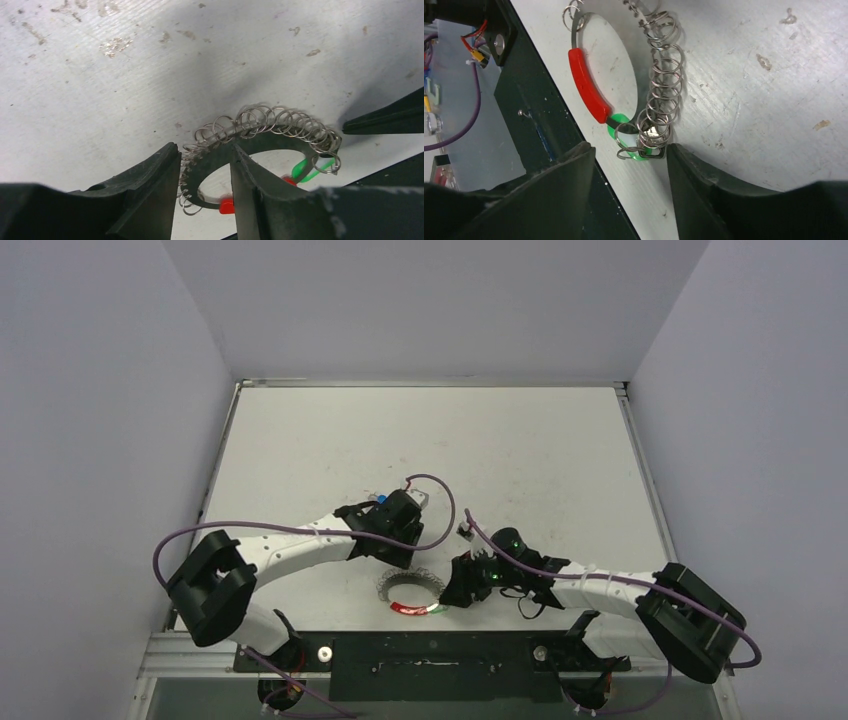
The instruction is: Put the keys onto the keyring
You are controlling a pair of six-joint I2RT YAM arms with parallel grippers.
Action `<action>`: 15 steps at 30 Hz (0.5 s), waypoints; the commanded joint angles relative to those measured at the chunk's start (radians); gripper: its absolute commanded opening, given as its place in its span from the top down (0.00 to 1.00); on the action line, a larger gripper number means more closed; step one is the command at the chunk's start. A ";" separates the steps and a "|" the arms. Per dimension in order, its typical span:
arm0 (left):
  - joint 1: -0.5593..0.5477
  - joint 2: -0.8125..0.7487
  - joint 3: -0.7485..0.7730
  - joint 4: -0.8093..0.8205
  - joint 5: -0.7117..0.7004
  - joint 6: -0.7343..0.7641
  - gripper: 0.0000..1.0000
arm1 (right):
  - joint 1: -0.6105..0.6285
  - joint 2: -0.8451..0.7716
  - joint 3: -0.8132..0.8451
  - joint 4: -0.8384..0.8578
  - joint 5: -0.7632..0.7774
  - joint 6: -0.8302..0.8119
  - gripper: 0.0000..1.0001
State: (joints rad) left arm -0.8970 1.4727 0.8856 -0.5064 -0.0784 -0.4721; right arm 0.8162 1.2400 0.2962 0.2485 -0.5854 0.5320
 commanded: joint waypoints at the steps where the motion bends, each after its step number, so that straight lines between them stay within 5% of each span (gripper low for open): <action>1: -0.001 -0.056 0.017 -0.047 -0.069 0.001 0.60 | -0.016 -0.102 0.004 0.057 0.016 0.038 0.38; 5: 0.000 -0.193 -0.091 0.010 -0.060 -0.043 0.60 | -0.054 -0.195 0.024 -0.076 0.101 0.009 0.29; 15: 0.007 -0.567 -0.438 0.217 0.051 -0.255 0.60 | -0.105 -0.224 0.035 -0.174 0.152 -0.010 0.35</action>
State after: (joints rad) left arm -0.8967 0.9874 0.5304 -0.3916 -0.0746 -0.5934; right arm 0.7139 1.0042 0.2947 0.0998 -0.4603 0.5129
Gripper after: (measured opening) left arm 0.401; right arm 0.672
